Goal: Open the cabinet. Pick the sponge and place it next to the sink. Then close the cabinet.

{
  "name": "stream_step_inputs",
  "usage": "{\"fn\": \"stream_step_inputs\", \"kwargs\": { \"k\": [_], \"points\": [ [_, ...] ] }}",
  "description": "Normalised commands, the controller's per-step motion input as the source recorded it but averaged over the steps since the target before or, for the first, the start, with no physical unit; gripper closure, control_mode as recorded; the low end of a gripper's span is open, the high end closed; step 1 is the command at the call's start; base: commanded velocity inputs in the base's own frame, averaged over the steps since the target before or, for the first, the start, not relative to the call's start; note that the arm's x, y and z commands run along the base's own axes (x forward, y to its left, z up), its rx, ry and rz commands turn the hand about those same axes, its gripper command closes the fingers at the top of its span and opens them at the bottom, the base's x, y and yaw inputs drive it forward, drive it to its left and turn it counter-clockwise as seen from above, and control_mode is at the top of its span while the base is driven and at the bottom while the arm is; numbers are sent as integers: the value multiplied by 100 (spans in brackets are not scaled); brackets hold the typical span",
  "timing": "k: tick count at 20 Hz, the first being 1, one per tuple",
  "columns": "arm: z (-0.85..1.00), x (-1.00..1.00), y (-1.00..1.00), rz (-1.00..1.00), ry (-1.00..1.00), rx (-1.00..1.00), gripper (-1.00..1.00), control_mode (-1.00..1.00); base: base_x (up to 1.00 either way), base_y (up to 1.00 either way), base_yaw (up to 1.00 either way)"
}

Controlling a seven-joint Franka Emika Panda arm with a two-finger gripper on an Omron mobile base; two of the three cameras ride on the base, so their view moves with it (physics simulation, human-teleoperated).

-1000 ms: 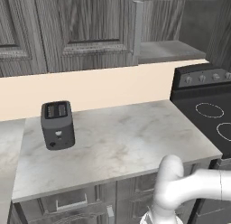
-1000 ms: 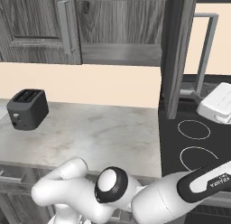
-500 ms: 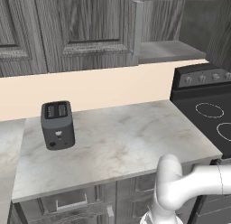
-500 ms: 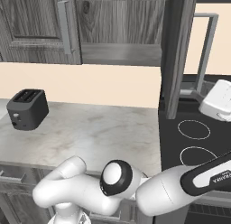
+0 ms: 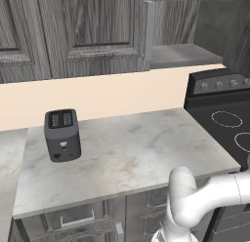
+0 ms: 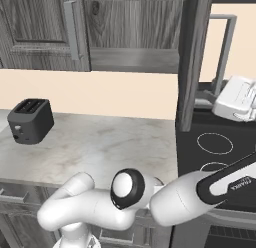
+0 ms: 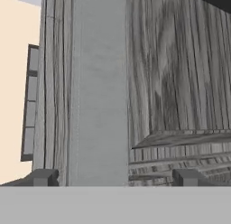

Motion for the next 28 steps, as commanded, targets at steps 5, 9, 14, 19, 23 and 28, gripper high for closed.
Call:
{"fn": "stream_step_inputs", "kwargs": {
  "k": [5,9,14,19,23,28],
  "points": [
    [2,-14,78,0,-9,0,-100,-100,0,0,0],
    [0,-46,88,0,-9,0,-100,-100,0,0,0],
    [0,-34,99,-7,-9,0,-100,-100,0,0,0],
    [-6,-4,100,-22,-2,0,-100,-100,0,0,0],
    [-2,0,100,-30,0,5,-100,-100,0,0,0],
    [-15,0,100,-37,0,19,-100,-100,0,0,0]
  ]
}}
